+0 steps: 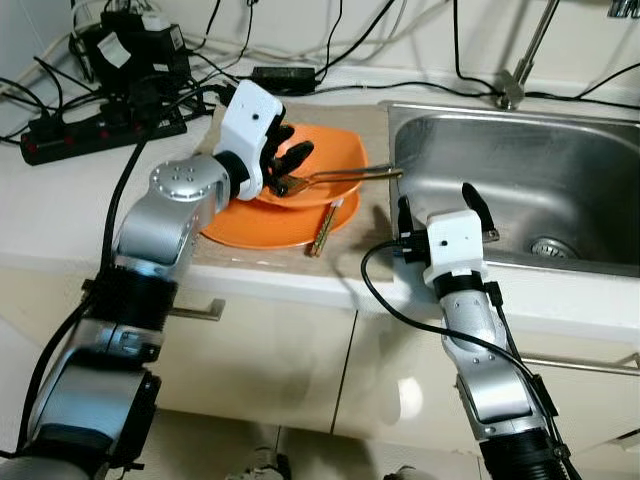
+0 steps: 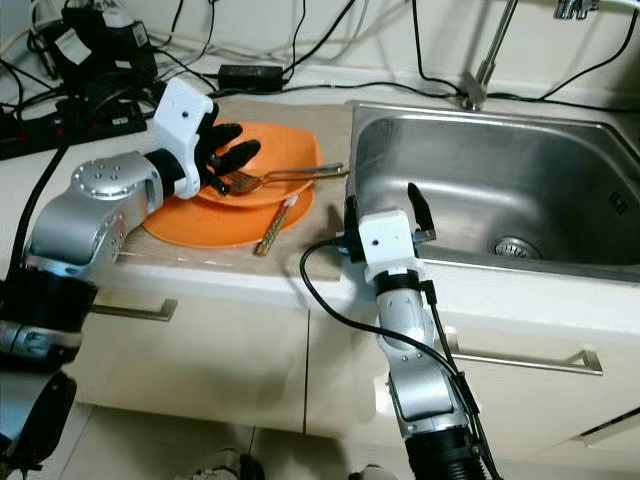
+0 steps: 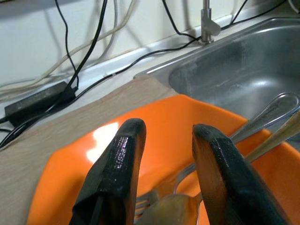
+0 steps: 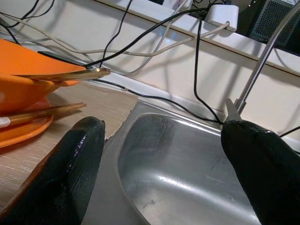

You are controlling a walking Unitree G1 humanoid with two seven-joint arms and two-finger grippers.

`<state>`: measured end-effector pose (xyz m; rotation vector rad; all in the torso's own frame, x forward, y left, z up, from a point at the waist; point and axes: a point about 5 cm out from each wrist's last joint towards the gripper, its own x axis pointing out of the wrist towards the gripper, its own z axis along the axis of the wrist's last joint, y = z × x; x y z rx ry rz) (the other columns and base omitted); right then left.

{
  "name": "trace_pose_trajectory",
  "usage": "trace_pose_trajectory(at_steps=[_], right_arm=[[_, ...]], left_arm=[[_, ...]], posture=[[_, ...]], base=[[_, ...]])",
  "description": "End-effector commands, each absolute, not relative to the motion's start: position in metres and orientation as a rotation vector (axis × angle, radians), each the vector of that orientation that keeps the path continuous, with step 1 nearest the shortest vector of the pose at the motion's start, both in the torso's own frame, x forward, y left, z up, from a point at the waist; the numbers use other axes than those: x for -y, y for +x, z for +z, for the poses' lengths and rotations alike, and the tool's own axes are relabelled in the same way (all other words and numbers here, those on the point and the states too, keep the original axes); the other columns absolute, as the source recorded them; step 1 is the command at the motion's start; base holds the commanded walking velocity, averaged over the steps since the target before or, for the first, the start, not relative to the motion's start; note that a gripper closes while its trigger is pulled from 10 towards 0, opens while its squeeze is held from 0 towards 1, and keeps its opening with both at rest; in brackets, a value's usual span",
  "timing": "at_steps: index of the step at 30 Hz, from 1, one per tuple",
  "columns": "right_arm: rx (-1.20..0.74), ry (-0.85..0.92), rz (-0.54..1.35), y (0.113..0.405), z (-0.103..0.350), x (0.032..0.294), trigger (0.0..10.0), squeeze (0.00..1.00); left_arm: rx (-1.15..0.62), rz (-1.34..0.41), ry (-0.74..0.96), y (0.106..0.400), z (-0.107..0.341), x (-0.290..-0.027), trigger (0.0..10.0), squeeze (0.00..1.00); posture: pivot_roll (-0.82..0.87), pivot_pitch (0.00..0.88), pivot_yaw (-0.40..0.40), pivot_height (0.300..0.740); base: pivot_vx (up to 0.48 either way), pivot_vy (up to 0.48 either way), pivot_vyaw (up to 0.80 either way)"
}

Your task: Kitchen organization

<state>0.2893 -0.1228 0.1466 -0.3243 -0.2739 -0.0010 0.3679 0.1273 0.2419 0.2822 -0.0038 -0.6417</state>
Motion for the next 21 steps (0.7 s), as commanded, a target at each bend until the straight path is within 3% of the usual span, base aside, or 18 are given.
trace_pose_trajectory(at_steps=[1, 21], right_arm=[[0.292, -0.324, -0.003, 0.29, 0.15, 0.122, 10.0, 0.0], [0.291, -0.324, -0.006, 0.289, 0.15, 0.122, 10.0, 0.0]], left_arm=[[0.027, -0.663, 0.3, 0.37, 0.249, -0.125, 10.0, 0.0], [-0.024, -0.855, 0.334, 0.369, 0.239, -0.106, 10.0, 0.0]], posture=[[-0.01, 0.0, 0.041, 0.707], [-0.01, 0.005, 0.045, 0.707]], base=[[0.0, 0.0, 0.0], [0.0, 0.0, 0.0]])
